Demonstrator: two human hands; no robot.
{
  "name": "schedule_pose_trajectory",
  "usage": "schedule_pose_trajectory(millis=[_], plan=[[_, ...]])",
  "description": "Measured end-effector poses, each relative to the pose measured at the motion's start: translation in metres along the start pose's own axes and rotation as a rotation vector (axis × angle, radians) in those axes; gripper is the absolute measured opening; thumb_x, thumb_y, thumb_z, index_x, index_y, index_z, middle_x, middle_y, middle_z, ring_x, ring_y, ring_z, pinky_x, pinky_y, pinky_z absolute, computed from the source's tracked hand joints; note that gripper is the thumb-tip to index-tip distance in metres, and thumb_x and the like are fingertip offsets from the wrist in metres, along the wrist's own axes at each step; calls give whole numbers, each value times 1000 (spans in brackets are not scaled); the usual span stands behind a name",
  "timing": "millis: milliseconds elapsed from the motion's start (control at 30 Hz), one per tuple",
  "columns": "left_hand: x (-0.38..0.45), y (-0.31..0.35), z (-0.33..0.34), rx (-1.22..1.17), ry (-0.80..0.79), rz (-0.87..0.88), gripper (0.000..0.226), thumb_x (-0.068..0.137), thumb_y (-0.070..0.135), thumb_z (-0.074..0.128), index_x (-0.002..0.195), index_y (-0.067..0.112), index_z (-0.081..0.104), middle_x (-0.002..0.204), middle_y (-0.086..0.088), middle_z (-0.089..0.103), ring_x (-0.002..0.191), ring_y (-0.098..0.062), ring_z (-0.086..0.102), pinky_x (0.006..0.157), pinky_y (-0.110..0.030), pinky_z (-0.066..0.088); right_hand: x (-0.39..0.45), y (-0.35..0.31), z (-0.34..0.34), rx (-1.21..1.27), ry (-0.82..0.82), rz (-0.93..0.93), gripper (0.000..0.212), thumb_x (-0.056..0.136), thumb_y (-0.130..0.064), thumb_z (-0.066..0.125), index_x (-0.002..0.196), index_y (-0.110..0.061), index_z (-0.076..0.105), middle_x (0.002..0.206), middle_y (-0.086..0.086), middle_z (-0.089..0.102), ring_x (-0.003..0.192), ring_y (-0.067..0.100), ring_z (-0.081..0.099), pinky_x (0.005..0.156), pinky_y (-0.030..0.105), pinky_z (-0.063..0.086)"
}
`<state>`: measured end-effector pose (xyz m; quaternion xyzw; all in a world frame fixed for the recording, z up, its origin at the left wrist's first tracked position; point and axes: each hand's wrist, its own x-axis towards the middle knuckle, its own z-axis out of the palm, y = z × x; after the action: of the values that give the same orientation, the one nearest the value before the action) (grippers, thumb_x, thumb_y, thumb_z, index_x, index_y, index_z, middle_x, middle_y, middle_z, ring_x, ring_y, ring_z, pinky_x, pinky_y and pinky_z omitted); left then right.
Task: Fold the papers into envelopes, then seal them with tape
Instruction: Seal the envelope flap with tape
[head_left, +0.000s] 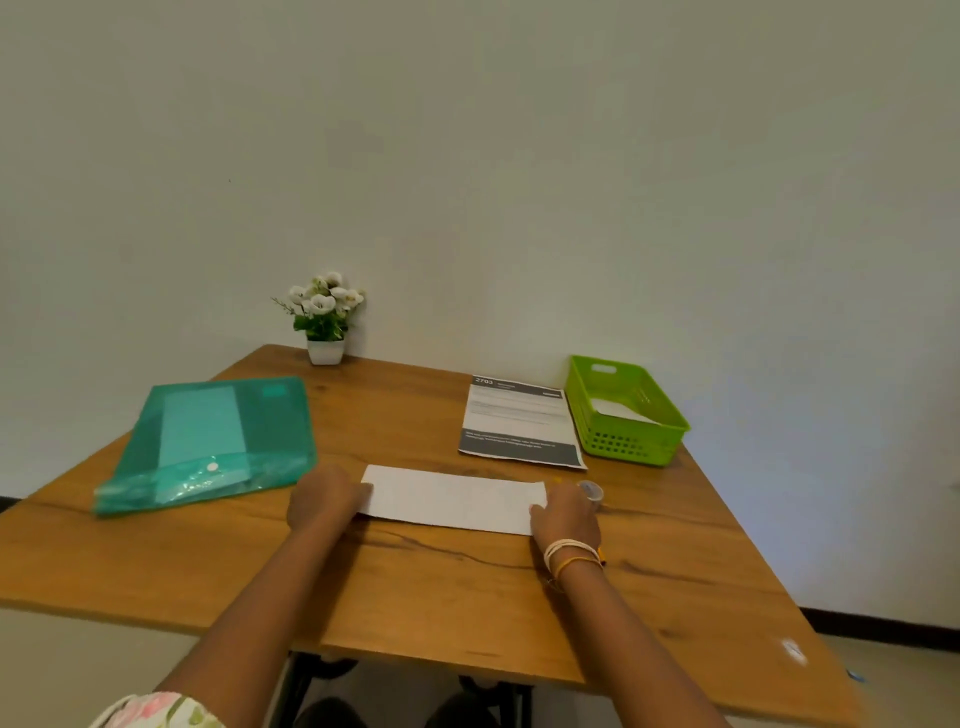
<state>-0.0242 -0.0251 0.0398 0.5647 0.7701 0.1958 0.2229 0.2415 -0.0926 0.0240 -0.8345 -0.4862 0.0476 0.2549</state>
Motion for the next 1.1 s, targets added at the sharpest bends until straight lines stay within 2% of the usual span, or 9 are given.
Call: schedule_pose_trajectory(millis=[100, 200, 367, 467, 600, 700, 767, 967, 1100], plan=[[-8, 2, 14, 62, 130, 47, 42, 85, 51, 61, 100, 11, 61, 102, -11, 63, 94, -29, 60, 72, -33, 48, 3, 7, -4, -42, 120, -31, 21, 91, -29, 57, 105, -15, 65, 113, 9, 59, 108, 26, 55, 79, 35, 52], [-26, 12, 32, 14, 243, 24, 58, 85, 55, 58, 118, 8, 49, 118, -20, 50, 100, -34, 55, 72, -37, 43, 9, 17, -15, 88, 241, 60, 20, 92, -15, 50, 104, -16, 65, 110, 12, 52, 101, 31, 54, 77, 38, 49], [-52, 33, 62, 105, 399, 268, 51, 87, 51, 55, 120, 12, 50, 126, -18, 44, 107, -28, 48, 85, -37, 46, 17, 40, -17, 52, 136, 117, 27, 92, -20, 49, 111, -22, 67, 114, 13, 49, 106, 32, 51, 88, 39, 47], [-55, 40, 74, 38, 347, 511, 39, 91, 43, 55, 119, 15, 58, 130, -13, 48, 116, -25, 47, 93, -36, 42, 17, 46, -15, 119, 182, 23, 26, 94, -19, 52, 115, -22, 68, 105, 11, 52, 99, 29, 54, 81, 31, 45], [-57, 46, 77, -454, 97, 744, 18, 92, 26, 61, 108, 19, 68, 111, 1, 64, 94, -10, 59, 73, -19, 47, 3, 24, -9, 502, 222, -214, 16, 88, -9, 61, 101, -10, 70, 98, 6, 64, 90, 21, 59, 76, 24, 46], [-52, 44, 73, -665, -29, 690, 18, 90, 29, 64, 106, 26, 72, 101, 10, 70, 91, -7, 62, 70, -17, 49, -12, -1, 3, 659, 72, -296, 15, 89, -12, 63, 100, -17, 72, 93, -9, 68, 84, -1, 60, 68, 6, 43], [-49, 41, 69, -780, -88, 633, 19, 88, 30, 67, 106, 27, 73, 100, 13, 71, 92, -7, 63, 71, -19, 50, -18, -13, 14, 717, -1, -330, 15, 89, -13, 63, 98, -21, 72, 94, -12, 70, 85, -7, 61, 67, 6, 43], [-43, 41, 70, -758, -25, 589, 18, 81, 22, 75, 98, 15, 77, 95, 6, 71, 87, -9, 64, 68, -18, 51, -25, -28, 37, 730, -49, -360, 19, 91, -17, 61, 107, -17, 72, 101, -6, 72, 93, 4, 65, 80, 21, 53], [-40, 39, 73, -762, 3, 601, 17, 82, 16, 74, 98, 12, 76, 100, 6, 69, 93, -5, 62, 67, -5, 46, -27, -29, 38, 645, 115, -443, 16, 87, -17, 66, 102, -21, 70, 97, -6, 69, 84, 3, 63, 68, 15, 53]])
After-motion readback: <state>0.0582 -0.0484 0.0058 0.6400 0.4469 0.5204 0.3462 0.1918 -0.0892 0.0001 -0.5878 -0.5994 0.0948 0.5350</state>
